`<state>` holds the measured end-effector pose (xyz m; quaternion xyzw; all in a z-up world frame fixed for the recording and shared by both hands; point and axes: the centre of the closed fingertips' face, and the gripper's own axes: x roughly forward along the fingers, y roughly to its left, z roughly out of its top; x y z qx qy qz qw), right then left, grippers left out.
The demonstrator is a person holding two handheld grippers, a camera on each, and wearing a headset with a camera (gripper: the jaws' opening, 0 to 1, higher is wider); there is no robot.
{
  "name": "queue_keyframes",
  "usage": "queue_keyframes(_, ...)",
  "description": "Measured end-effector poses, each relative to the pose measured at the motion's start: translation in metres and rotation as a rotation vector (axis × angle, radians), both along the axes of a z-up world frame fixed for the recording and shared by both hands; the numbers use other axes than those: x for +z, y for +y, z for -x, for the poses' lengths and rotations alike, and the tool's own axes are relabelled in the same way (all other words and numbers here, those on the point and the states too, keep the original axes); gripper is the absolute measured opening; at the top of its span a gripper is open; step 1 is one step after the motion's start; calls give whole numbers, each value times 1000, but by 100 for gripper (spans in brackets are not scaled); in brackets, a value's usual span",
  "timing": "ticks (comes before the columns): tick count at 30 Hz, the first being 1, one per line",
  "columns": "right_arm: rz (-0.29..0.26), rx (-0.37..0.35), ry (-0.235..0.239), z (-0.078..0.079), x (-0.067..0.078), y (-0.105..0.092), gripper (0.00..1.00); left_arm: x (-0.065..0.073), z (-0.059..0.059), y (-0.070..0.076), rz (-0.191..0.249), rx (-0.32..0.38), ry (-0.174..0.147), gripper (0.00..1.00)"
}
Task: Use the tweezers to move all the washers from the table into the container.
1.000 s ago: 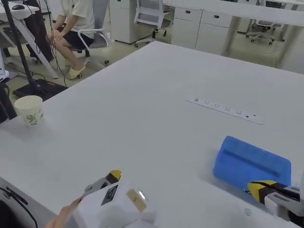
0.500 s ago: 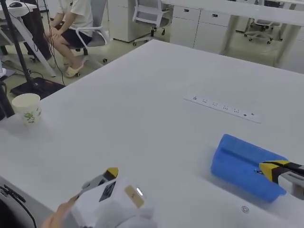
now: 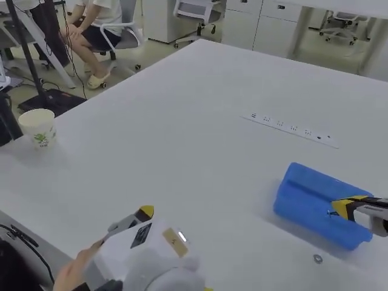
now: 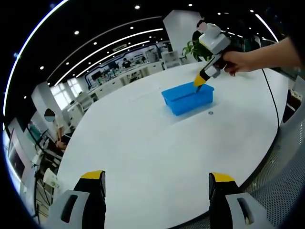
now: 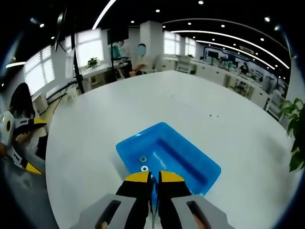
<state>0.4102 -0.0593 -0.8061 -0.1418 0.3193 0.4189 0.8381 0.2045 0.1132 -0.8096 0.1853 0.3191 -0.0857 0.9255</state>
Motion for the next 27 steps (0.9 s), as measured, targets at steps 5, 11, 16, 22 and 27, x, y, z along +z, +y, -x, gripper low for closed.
queue_keyframes(5, 48, 12, 43, -2, -13, -4, 2, -1, 0, 0, -1, -1, 6, 92)
queue_keyframes(11, 71, 30, 103, -3, -21, -5, 2, -2, 1, 0, -3, -1, 12, 92)
queue_keyframes(16, 121, 65, 113, -13, -31, -8, 2, -3, 1, -1, -4, -5, 18, 92)
queue_keyframes(22, 138, 70, 170, -22, -36, -7, 3, -4, 1, -1, -5, -7, 23, 92)
queue_keyframes(27, 179, 92, 173, -26, -41, -5, 3, -5, 1, -1, -6, -5, 27, 92)
